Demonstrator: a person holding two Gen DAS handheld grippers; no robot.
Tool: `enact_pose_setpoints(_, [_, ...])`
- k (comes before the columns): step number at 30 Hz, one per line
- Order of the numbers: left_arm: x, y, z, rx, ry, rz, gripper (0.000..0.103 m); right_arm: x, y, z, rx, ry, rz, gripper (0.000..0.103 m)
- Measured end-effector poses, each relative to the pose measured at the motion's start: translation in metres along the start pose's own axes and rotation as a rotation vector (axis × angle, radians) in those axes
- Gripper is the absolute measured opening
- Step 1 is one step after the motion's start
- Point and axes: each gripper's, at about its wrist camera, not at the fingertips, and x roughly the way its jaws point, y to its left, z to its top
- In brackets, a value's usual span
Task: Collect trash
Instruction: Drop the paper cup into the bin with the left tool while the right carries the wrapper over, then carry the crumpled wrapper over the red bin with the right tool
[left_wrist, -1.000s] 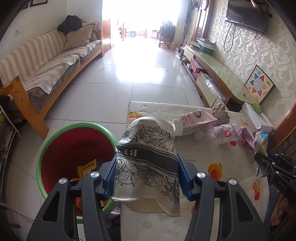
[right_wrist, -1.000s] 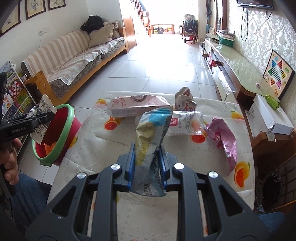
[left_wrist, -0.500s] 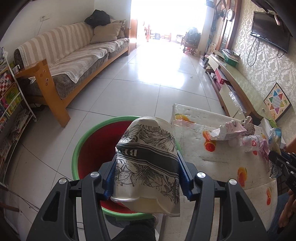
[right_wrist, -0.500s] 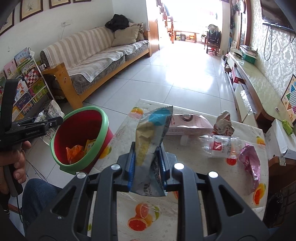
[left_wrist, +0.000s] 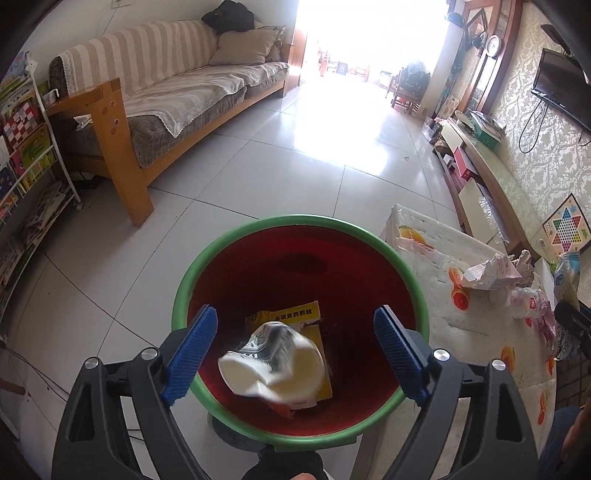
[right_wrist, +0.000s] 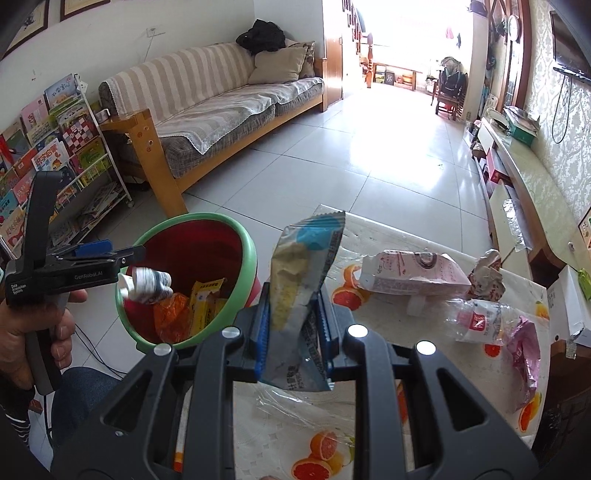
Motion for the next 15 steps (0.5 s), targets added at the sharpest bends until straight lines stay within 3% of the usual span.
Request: enact_pose_setpoints(15, [-0.029,0.043,-0.009,-0.055,-0.064,0.045,0.087,0.043,0.078,0.028,-0.081,0.009,0.125,0.022])
